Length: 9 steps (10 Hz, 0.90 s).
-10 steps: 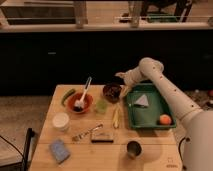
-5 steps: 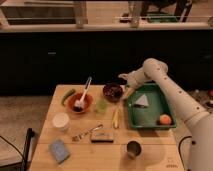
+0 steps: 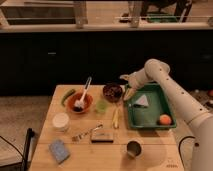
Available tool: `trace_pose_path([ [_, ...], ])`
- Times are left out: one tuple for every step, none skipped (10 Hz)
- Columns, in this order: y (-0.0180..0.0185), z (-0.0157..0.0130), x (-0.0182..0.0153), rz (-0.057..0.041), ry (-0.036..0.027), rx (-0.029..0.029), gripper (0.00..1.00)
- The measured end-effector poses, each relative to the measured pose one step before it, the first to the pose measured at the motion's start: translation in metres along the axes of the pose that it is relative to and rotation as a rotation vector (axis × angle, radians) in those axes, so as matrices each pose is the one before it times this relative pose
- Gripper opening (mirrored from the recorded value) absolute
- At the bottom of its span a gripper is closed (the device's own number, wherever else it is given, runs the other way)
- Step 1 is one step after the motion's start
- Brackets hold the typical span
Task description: Place grapes in purple bowl
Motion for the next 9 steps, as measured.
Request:
trace_pose_path([
  [0.00115, -0.00094, 0.00114, 0.0028, 0.00103, 0.00037, 0.8],
  [0.00095, -0.00141, 0.00131, 0.00274, 0.0013, 0.00287, 0.8],
  [0.00022, -0.00055, 0.00062, 0.00131, 0.00076, 0.00225, 0.8],
  [-0.0003, -0.00045, 0.00003, 0.00054, 0.00157, 0.00229, 0.8],
  [0.00031, 0.00024, 0.00001, 0.00206, -0.00014, 0.00137, 0.8],
  [0.00019, -0.0007, 0.00067, 0.00356, -0.00013, 0.00239, 0.8],
  [0.00061, -0.00052, 0.00139, 0.0036, 0.00008, 0.00078, 0.8],
  [0.00057, 0.00075, 0.00098, 0.0039, -0.00076, 0.00026, 0.8],
  [0.00013, 0.00106, -0.00046, 0.00096, -0.00081, -0.00048, 0.8],
])
